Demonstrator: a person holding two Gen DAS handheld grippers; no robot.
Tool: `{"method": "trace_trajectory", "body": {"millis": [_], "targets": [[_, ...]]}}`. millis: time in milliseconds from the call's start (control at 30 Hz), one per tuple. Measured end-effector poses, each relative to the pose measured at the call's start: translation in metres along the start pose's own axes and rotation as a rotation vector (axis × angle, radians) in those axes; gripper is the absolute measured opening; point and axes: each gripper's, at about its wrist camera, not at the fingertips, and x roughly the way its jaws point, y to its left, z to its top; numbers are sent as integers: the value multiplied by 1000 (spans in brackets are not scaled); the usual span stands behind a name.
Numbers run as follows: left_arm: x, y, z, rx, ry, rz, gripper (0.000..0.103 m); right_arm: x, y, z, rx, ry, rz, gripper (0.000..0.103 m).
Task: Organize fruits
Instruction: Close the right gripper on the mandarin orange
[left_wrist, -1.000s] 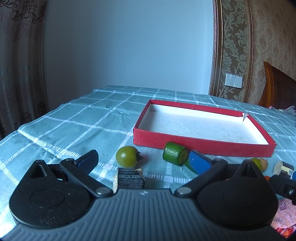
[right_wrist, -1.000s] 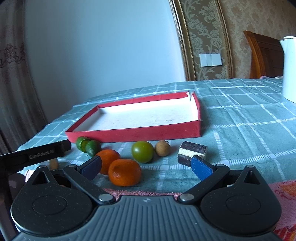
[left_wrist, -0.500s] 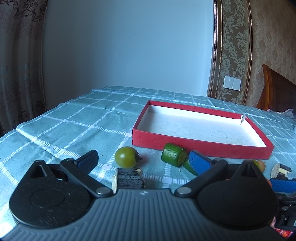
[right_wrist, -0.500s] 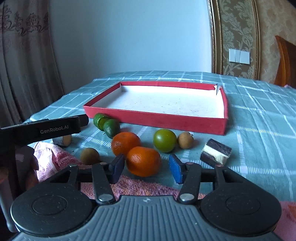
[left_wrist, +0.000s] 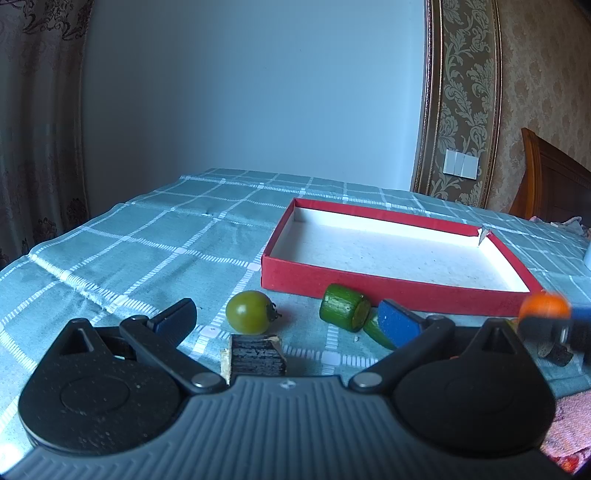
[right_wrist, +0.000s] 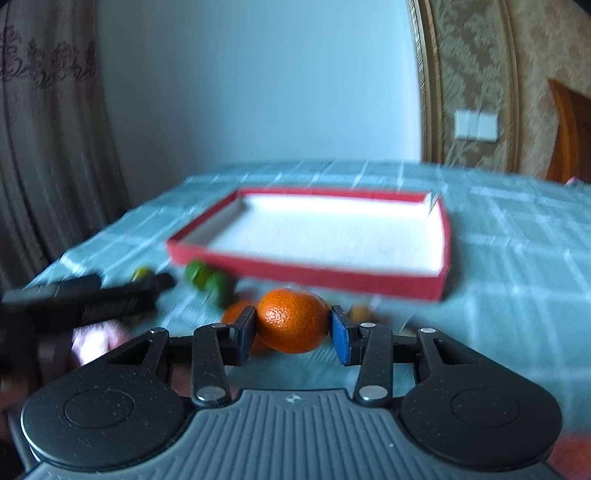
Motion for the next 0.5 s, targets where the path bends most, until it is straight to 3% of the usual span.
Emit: {"method": "trace_trajectory", "body": {"millis": [200, 500], "targets": [[1, 1, 0, -3, 5, 7, 103, 39, -38, 36, 1, 9, -110, 42], [3, 0, 1, -2, 22, 8, 103, 83, -73, 34, 17, 74, -179, 43]]}}
